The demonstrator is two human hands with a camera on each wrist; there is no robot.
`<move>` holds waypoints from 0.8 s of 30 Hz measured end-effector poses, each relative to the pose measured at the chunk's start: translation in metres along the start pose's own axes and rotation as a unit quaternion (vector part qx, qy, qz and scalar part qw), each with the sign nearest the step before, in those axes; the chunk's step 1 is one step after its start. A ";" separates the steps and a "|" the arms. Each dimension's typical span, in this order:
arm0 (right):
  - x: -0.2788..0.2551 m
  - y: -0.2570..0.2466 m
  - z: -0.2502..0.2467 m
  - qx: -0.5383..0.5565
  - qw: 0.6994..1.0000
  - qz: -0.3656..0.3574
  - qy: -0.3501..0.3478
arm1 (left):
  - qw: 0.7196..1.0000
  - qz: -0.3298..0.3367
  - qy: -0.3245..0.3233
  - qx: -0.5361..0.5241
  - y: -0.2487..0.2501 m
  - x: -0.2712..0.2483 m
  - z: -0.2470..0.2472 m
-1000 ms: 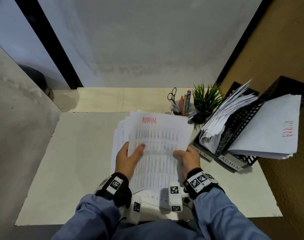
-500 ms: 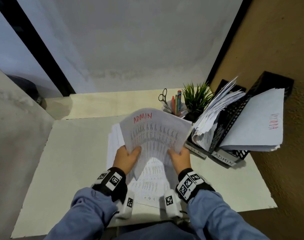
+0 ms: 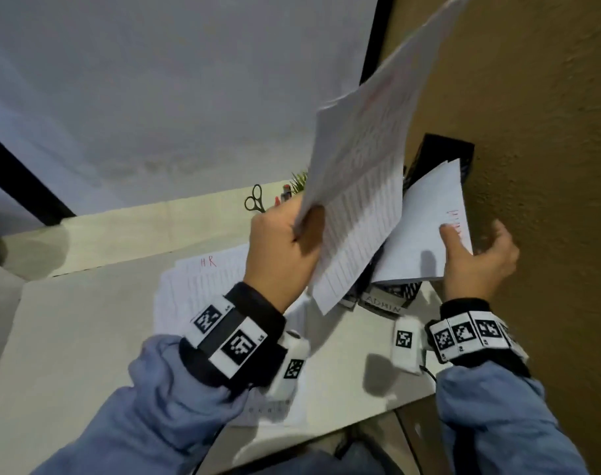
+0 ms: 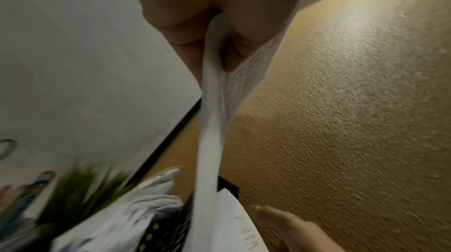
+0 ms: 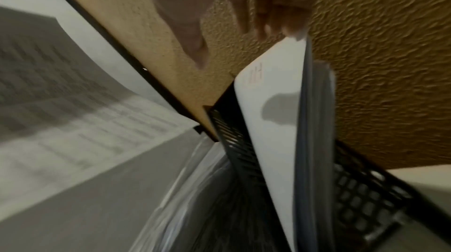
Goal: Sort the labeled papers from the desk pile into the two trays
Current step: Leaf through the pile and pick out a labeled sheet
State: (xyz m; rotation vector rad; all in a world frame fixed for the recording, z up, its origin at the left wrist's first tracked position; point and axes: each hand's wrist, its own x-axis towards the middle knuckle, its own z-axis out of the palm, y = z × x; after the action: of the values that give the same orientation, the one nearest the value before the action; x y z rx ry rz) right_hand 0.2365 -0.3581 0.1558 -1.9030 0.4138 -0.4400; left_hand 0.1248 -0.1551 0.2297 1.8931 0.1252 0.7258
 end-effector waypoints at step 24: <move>0.035 -0.018 -0.012 -0.008 0.979 -0.119 -0.164 | 0.981 -0.116 -0.155 0.026 -0.058 0.004 0.172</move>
State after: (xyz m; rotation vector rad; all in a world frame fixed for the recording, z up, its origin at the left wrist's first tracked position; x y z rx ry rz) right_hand 0.2624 -0.3778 0.1807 -2.0052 -0.0284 -0.2709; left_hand 0.2343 -0.2667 0.1367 1.9758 0.1648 0.2690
